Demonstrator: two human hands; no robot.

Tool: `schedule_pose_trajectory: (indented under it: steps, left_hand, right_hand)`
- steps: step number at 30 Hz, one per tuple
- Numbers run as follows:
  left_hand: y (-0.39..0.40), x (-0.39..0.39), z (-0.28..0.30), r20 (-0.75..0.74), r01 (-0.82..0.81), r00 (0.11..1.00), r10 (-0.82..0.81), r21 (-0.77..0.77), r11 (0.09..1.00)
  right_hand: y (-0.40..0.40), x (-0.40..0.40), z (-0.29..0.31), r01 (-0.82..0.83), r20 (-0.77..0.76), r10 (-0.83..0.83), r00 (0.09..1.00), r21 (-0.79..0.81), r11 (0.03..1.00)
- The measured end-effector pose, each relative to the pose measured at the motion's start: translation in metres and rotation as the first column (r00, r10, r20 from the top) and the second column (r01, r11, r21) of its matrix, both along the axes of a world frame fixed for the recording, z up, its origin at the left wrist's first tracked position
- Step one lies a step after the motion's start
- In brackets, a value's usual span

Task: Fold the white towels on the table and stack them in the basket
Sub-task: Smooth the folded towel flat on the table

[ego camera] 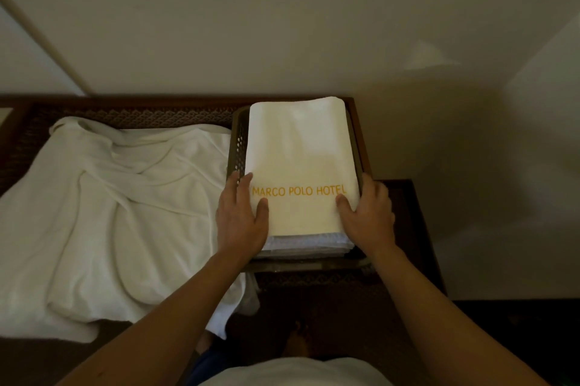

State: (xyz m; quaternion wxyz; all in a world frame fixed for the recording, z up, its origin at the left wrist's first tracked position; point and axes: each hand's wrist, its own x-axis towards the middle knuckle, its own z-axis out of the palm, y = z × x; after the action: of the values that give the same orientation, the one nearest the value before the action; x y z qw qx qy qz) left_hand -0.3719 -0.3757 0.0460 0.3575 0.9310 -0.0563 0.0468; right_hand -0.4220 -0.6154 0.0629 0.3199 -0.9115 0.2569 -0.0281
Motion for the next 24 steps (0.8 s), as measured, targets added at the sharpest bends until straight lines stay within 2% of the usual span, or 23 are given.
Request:
schedule_pose_trajectory:
  steps: [2,4,7,10,13,19,24]
  left_hand:
    - [0.003,-0.001,-0.004,-0.020,0.101,0.995,-0.100,0.105,0.989]
    - [0.005,-0.002,-0.010,-0.117,0.210,0.975,-0.190,0.195,0.958]
    - [0.008,-0.004,-0.012,-0.171,0.226,0.965,-0.199,0.156,0.961]
    - [0.017,-0.005,-0.006,-0.134,0.165,0.979,-0.155,0.065,0.984]
    - [0.037,-0.011,0.005,-0.094,0.171,0.981,-0.171,-0.011,0.985]
    - [0.111,-0.024,0.022,-0.150,0.008,0.989,-0.008,-0.002,1.000]
    - [0.168,-0.022,0.021,-0.210,-0.169,0.964,0.163,-0.009,0.986]
  right_hand:
    - [0.007,0.001,0.008,-0.127,0.012,0.130,0.991,-0.117,0.985]
    - [0.014,0.003,0.012,-0.288,-0.105,0.272,0.957,-0.194,0.938]
    - [0.023,0.003,0.013,-0.362,-0.267,0.307,0.914,-0.189,0.913]
    - [0.036,0.003,0.017,-0.304,-0.215,0.256,0.942,-0.234,0.923]
    - [0.056,0.009,0.023,-0.339,-0.138,0.312,0.940,-0.270,0.901]
    - [0.118,0.040,0.033,-0.530,-0.074,0.525,0.848,-0.152,0.834]
    - [0.188,0.068,0.031,-0.673,0.026,0.681,0.732,-0.131,0.728]
